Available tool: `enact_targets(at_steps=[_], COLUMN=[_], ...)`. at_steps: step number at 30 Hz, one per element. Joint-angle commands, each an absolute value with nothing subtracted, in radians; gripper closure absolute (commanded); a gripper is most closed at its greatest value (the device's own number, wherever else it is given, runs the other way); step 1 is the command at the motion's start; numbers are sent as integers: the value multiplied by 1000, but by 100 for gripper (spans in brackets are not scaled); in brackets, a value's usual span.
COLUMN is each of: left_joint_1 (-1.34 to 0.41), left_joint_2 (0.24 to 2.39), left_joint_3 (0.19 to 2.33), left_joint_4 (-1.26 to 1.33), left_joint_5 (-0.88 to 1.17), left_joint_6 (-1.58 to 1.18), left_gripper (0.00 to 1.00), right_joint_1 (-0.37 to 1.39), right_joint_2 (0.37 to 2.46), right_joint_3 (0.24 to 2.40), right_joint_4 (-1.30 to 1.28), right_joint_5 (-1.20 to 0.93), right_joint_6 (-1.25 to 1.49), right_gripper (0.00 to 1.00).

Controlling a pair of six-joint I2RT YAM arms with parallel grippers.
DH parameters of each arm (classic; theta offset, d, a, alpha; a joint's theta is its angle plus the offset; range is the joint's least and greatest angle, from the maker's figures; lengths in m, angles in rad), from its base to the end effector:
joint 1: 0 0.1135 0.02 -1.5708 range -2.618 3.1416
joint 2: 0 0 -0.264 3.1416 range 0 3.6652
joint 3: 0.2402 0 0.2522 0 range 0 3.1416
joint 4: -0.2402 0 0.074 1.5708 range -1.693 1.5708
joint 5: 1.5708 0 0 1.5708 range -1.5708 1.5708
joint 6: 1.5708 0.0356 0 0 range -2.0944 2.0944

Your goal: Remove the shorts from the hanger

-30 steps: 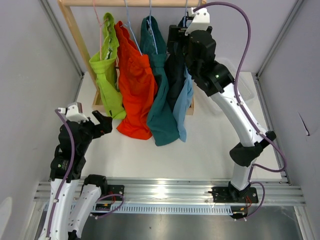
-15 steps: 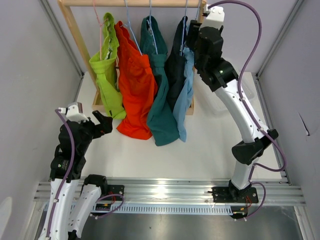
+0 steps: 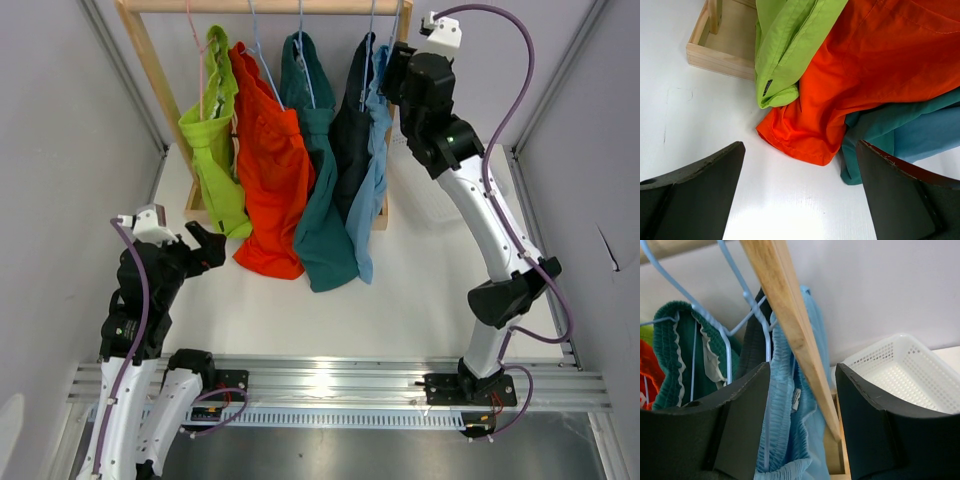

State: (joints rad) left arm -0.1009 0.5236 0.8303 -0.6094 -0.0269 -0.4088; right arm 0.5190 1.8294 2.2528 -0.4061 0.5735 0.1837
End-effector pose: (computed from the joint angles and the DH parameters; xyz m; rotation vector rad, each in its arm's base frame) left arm 0.1109 -0.0103 0.3440 -0.3076 1.8610 -0.3251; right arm 0.3483 0.1767 0.5259 0.1924 1.5454 0.1093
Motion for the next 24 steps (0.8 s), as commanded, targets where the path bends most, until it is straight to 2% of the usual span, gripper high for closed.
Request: enact_targets(at_steps=[1, 5, 17, 22, 23, 24], left_joint_1=[-106, -106, -106, -107, -106, -106], left_joint_2=[535, 535, 532, 529, 529, 528], left_joint_3=[825, 825, 824, 825, 825, 824], left_joint_4=[-588, -588, -588, -588, -588, -589], left_joint_5=[-9, -9, -12, -12, -14, -14], left_joint_6=[-390, -390, -390, -390, -390, -388], left_gripper=[1, 1, 1, 1, 1, 1], right_joint_1=[526, 526, 528, 528, 526, 525], right_joint_2=[1755, 1718, 1810, 1854, 1864, 1885], right_joint_3=[2162, 2115, 2175, 2219, 2230, 2253], right_joint_4=[-332, -298, -336, -354, -362, -376], right_joint_5=[539, 500, 457, 453, 451, 449], right_joint_6=[224, 252, 291, 293, 293, 295], right_gripper=[37, 36, 37, 47, 51, 60])
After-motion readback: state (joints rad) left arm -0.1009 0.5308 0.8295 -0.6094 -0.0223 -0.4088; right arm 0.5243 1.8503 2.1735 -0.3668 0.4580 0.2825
